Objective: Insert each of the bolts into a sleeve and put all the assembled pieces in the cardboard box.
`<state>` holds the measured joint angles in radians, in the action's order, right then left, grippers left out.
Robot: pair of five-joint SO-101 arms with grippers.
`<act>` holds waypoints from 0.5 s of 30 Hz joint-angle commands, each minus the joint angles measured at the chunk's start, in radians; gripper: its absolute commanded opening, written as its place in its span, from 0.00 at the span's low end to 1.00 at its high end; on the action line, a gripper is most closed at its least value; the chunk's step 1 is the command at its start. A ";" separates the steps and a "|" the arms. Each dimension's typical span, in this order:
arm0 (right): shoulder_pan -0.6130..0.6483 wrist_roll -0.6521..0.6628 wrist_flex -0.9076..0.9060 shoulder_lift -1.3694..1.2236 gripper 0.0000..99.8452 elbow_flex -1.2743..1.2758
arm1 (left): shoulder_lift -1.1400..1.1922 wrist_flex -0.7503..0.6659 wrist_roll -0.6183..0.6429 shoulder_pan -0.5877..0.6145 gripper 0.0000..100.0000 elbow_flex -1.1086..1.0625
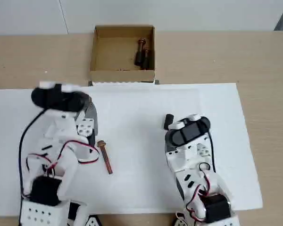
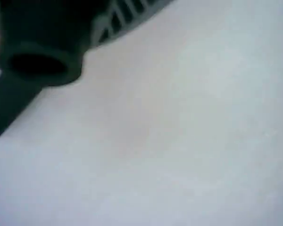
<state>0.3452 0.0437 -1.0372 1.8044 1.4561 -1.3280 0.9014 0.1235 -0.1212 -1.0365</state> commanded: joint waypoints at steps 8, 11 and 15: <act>0.231 0.034 0.277 0.008 0.00 0.124 | -0.272 -0.155 0.293 -0.112 0.01 -0.140; 0.266 0.035 0.361 0.008 0.00 0.158 | -0.319 -0.155 0.348 -0.149 0.01 -0.185; 0.298 0.037 0.414 0.008 0.00 0.175 | -0.370 -0.157 0.350 -0.176 0.01 -0.242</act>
<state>0.6168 0.0683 -0.6751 1.8044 1.6372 -1.6563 0.7756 0.4626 -0.2808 -1.2697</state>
